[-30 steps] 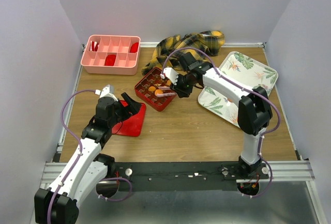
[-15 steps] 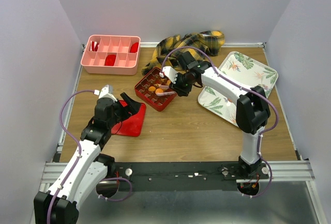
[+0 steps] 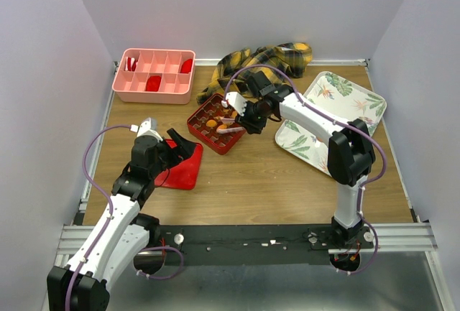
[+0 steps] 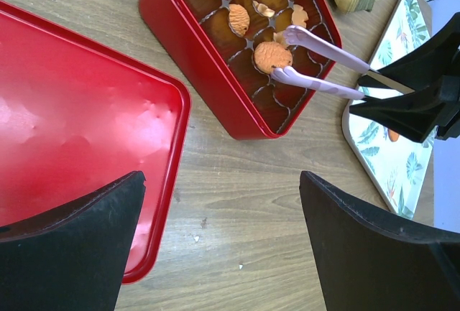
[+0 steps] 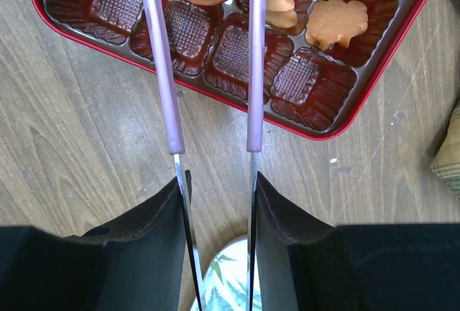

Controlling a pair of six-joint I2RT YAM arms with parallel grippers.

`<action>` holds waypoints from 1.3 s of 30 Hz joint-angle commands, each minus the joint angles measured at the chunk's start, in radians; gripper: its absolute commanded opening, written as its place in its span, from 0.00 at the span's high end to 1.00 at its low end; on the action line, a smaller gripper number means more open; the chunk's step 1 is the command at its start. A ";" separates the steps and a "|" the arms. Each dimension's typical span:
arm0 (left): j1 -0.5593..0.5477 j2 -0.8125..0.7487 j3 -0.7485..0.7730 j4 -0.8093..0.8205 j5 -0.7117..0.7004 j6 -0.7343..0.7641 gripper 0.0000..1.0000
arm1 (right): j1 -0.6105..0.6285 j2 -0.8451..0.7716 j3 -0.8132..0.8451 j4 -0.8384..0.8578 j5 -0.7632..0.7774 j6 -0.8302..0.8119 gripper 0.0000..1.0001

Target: Pack the cookies

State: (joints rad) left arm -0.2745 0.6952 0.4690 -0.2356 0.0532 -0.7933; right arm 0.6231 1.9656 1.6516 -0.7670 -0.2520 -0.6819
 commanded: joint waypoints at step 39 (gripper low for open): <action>0.009 -0.005 0.017 -0.030 -0.021 0.017 0.01 | 0.010 0.015 0.097 0.000 -0.009 0.059 0.58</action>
State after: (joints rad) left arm -0.2741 0.6922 0.4690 -0.2573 0.0532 -0.7929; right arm 0.6231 1.9656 1.7050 -0.7673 -0.2520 -0.6422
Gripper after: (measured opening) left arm 0.987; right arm 0.430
